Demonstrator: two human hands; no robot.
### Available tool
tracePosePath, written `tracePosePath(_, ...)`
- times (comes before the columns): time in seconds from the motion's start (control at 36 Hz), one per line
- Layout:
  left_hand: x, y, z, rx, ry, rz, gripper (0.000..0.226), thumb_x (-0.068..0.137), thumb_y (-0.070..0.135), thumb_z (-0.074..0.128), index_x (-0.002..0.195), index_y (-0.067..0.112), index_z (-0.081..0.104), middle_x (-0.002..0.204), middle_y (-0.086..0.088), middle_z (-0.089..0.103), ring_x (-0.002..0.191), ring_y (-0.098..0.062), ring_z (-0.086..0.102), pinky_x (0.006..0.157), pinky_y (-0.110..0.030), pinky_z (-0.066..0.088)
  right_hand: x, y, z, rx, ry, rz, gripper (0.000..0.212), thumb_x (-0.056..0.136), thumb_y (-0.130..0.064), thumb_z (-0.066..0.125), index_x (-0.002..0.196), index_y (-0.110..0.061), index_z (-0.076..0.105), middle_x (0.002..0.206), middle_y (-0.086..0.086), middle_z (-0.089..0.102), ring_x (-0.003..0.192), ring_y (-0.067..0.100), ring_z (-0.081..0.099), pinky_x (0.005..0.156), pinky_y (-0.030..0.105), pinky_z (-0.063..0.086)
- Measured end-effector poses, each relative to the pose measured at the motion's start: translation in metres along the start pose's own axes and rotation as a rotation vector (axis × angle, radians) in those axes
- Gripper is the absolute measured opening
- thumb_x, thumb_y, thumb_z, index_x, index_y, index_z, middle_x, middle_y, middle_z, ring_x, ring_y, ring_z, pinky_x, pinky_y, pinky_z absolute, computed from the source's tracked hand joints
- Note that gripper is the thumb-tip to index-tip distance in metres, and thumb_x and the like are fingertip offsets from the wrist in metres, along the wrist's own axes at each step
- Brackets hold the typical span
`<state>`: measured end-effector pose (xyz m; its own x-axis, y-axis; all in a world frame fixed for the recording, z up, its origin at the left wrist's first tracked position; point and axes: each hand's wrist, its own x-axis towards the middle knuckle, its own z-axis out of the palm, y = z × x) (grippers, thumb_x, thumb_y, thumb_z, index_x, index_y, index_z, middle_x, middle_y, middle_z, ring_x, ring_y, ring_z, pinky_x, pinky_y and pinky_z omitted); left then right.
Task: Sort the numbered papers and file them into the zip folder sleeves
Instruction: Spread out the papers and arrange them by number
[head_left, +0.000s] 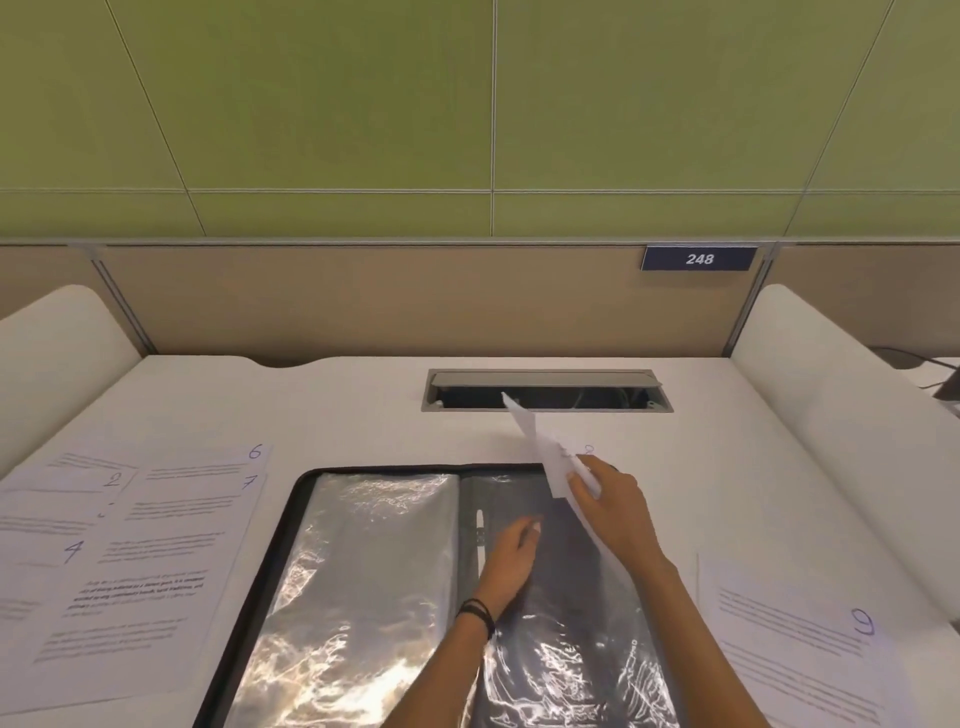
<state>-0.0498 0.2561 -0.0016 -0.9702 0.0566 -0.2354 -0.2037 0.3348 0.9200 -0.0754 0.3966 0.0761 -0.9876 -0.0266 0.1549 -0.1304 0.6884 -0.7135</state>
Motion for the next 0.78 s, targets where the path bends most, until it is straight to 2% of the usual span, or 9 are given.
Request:
tracePosePath(0.06, 0.0, 0.004, -0.008, -0.232, 0.049, -0.091, 0.029, 0.102, 0.029, 0.036, 0.122, 0.02, 0.055, 0.124, 0.001, 0.058, 0.109, -0.014, 0.059, 0.083, -0.015, 0.047, -0.003, -0.001, 0.002, -0.01, -0.067, -0.03, 0.036, 0.095, -0.027, 0.05, 0.129, -0.015, 0.054, 0.118, 0.005, 0.063, 0.097, 0.014, 0.059, 0.08, 0.016, 0.039)
tracePosePath(0.11, -0.003, 0.006, -0.015, -0.376, 0.079, -0.122, 0.032, 0.103, 0.03, 0.033, 0.125, 0.017, 0.053, 0.12, -0.004, 0.062, 0.1, -0.013, 0.064, 0.075, -0.016, 0.051, -0.006, 0.0, 0.004, -0.013, -0.147, -0.069, 0.036, 0.095, -0.029, 0.049, 0.13, -0.019, 0.054, 0.121, 0.002, 0.062, 0.102, 0.014, 0.059, 0.084, 0.018, 0.041)
tracePosePath(0.19, -0.009, 0.007, -0.025, -0.505, 0.089, -0.119, 0.036, 0.103, 0.035, 0.031, 0.13, 0.019, 0.049, 0.117, -0.005, 0.066, 0.098, -0.017, 0.067, 0.087, -0.03, 0.053, -0.014, 0.003, 0.011, 0.007, -0.253, -0.107, 0.036, 0.095, -0.033, 0.05, 0.13, -0.024, 0.053, 0.126, -0.003, 0.06, 0.111, 0.014, 0.058, 0.088, 0.019, 0.043)
tracePosePath(0.31, -0.019, 0.01, -0.039, -0.606, 0.057, -0.127, 0.039, 0.1, 0.046, 0.028, 0.12, 0.026, 0.055, 0.113, -0.005, 0.067, 0.098, -0.022, 0.068, 0.079, -0.034, 0.057, -0.021, -0.002, 0.021, 0.006, -0.319, -0.168, 0.035, 0.094, -0.036, 0.051, 0.129, -0.029, 0.053, 0.125, -0.01, 0.059, 0.108, 0.01, 0.058, 0.085, 0.021, 0.047)
tracePosePath(0.39, -0.025, 0.011, -0.049, -0.639, 0.035, -0.153, 0.042, 0.097, 0.053, 0.03, 0.116, 0.028, 0.058, 0.111, -0.007, 0.069, 0.099, -0.027, 0.067, 0.083, -0.042, 0.056, -0.028, -0.005, 0.028, -0.007, -0.359, -0.188, 0.037, 0.094, -0.037, 0.05, 0.13, -0.03, 0.05, 0.125, -0.011, 0.058, 0.107, 0.011, 0.058, 0.082, 0.02, 0.047)
tracePosePath(0.53, -0.036, 0.007, -0.059, -0.559, -0.005, -0.113, 0.039, 0.096, 0.05, 0.039, 0.118, 0.027, 0.062, 0.11, -0.003, 0.07, 0.102, -0.023, 0.066, 0.085, -0.038, 0.055, -0.041, -0.007, 0.042, -0.032, -0.494, -0.198, 0.049, 0.09, -0.041, 0.055, 0.136, -0.032, 0.041, 0.13, -0.011, 0.054, 0.111, 0.008, 0.055, 0.092, 0.025, 0.046)
tracePosePath(0.58, -0.038, 0.005, -0.062, -0.589, -0.056, -0.089, 0.042, 0.095, 0.051, 0.039, 0.123, 0.025, 0.059, 0.112, -0.003, 0.069, 0.103, -0.022, 0.066, 0.088, -0.038, 0.054, -0.045, -0.006, 0.046, 0.003, -0.575, -0.187, 0.06, 0.083, -0.058, 0.054, 0.137, -0.037, 0.037, 0.132, -0.013, 0.053, 0.112, 0.005, 0.054, 0.097, 0.028, 0.045)
tracePosePath(0.69, -0.042, 0.001, -0.067, -0.676, -0.067, -0.112, 0.051, 0.099, 0.051, 0.02, 0.123, 0.024, 0.056, 0.106, -0.004, 0.07, 0.089, -0.018, 0.07, 0.069, -0.026, 0.055, -0.052, -0.001, 0.055, 0.054, -0.639, -0.145, 0.077, 0.065, -0.085, 0.041, 0.131, -0.046, 0.038, 0.133, -0.02, 0.049, 0.112, -0.003, 0.053, 0.1, 0.028, 0.044)
tracePosePath(0.78, -0.047, -0.005, -0.072, -0.636, -0.069, -0.145, 0.055, 0.098, 0.056, 0.016, 0.127, 0.026, 0.053, 0.117, -0.004, 0.067, 0.1, -0.022, 0.067, 0.077, -0.032, 0.055, -0.057, -0.002, 0.058, 0.061, -0.657, -0.095, 0.079, 0.065, -0.083, 0.043, 0.131, -0.04, 0.044, 0.132, -0.022, 0.048, 0.112, -0.002, 0.052, 0.1, 0.027, 0.043)
